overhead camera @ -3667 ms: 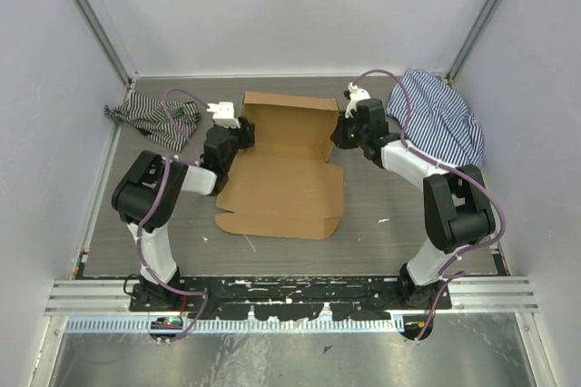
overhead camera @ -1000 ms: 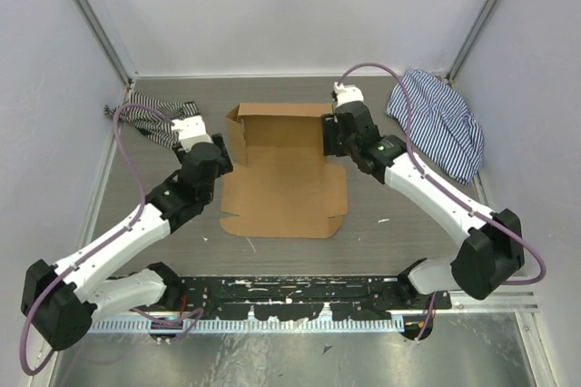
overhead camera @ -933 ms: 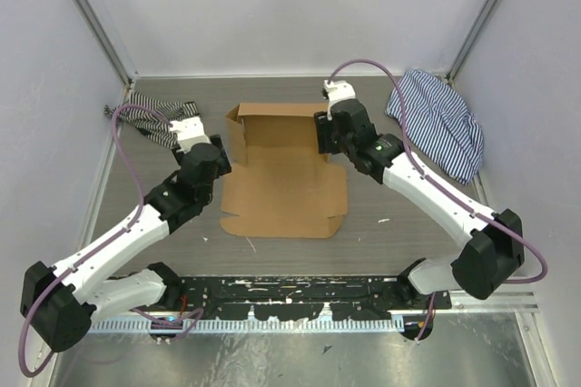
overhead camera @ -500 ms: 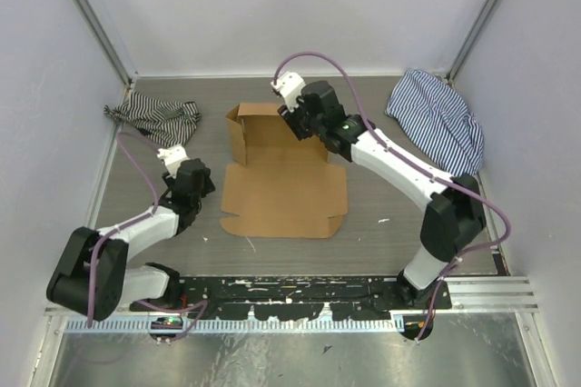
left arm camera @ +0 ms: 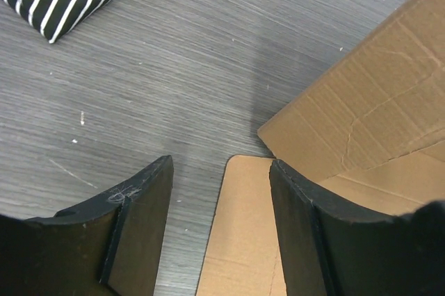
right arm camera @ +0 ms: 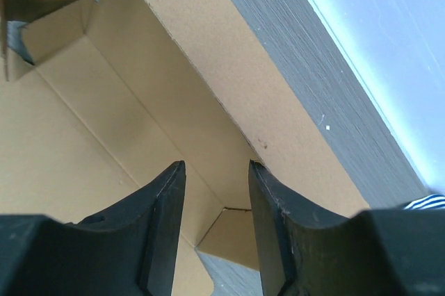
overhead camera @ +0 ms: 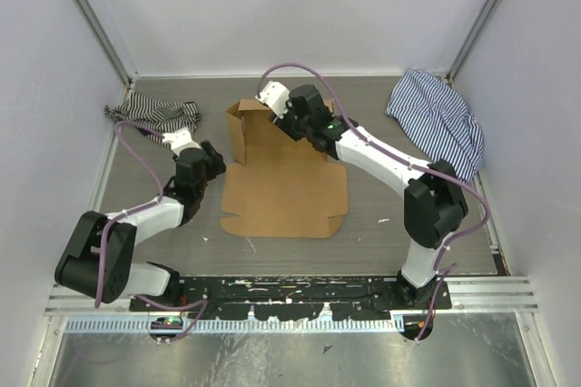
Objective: Fold the paper box
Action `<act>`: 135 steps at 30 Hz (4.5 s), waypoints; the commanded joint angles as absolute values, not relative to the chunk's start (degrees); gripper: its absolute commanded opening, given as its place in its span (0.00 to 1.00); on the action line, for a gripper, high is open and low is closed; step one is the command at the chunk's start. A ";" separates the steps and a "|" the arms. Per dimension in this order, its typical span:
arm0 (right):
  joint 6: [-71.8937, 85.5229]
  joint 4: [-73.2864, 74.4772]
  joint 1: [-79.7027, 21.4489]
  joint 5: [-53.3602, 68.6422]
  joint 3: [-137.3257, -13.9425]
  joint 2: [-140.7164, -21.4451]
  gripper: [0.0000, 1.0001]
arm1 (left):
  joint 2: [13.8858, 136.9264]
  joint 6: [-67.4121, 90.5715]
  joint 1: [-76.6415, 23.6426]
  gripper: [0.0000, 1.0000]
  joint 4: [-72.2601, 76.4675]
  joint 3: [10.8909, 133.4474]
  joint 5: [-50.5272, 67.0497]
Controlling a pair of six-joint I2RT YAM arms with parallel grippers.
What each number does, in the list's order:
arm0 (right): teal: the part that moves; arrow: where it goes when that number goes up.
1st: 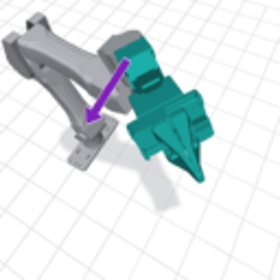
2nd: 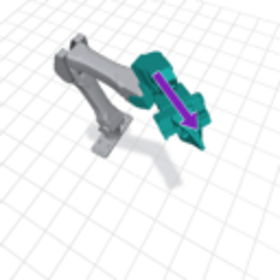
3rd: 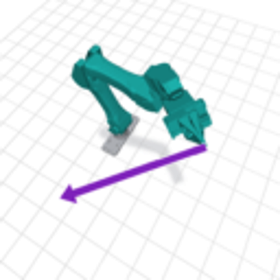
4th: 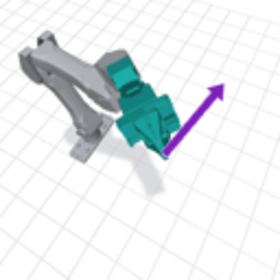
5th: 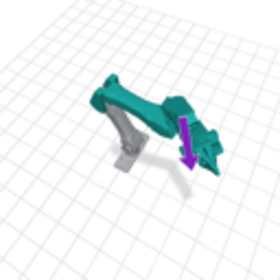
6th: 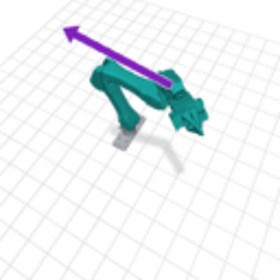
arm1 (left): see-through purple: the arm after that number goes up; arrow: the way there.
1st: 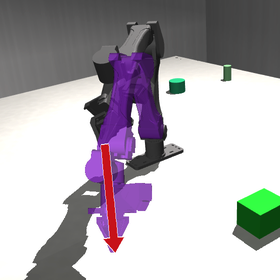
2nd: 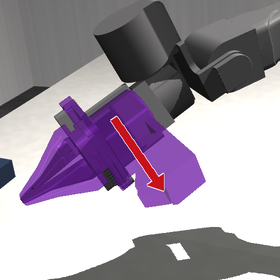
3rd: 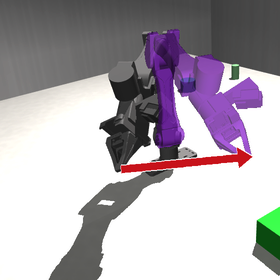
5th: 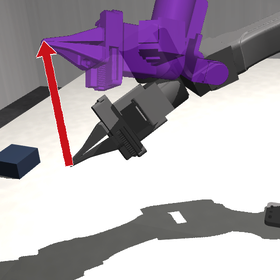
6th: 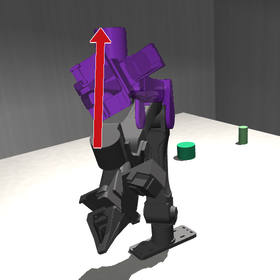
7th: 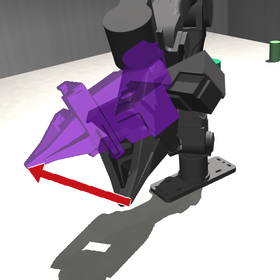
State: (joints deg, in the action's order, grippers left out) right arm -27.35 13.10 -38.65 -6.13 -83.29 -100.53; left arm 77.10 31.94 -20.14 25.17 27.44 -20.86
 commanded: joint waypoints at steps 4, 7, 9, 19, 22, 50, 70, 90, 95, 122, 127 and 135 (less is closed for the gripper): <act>-30.75 5.70 -39.64 -14.41 -85.49 -102.54 0.47 | 85.91 29.21 -20.00 0.65 37.86 31.40 -17.93; -31.17 3.87 -39.64 -15.43 -84.80 -102.22 0.46 | 90.82 28.16 -20.00 0.65 42.83 33.69 -16.45; -31.59 3.82 -39.64 -15.82 -85.52 -102.66 0.45 | 93.38 27.22 -19.96 0.65 46.48 35.41 -14.83; -32.21 7.06 -39.27 -16.15 -91.77 -108.87 0.30 | 102.41 27.20 -20.00 0.54 50.57 43.56 -6.78; -31.38 7.63 -38.67 -14.88 -93.15 -110.23 0.26 | 103.81 27.46 -20.00 0.52 48.33 46.09 -5.67; 21.24 22.72 -9.17 20.97 -110.02 -121.02 1.00 | 115.43 36.00 -7.70 0.61 -7.32 92.80 3.26; 21.57 28.80 -8.81 17.88 -111.88 -130.36 0.65 | 127.17 34.19 -7.29 0.57 -14.69 102.97 9.40; 17.53 33.86 -10.80 16.61 -117.13 -136.06 0.50 | 130.31 37.58 -7.29 0.57 -6.97 101.85 19.35; 16.97 34.01 -10.76 16.58 -117.10 -136.12 0.49 | 130.35 39.84 -7.46 0.57 -3.45 100.73 23.36; 16.00 34.28 -11.01 18.34 -117.73 -137.37 0.50 | 129.37 34.77 -6.79 0.58 -4.83 99.66 17.91; 15.66 34.28 -11.07 18.72 -117.77 -137.46 0.50 | 131.05 41.62 -4.14 0.59 4.42 97.68 26.18; 15.56 34.35 -11.07 18.81 -118.31 -137.80 0.50 | 136.80 50.24 -3.60 0.58 17.18 98.56 38.19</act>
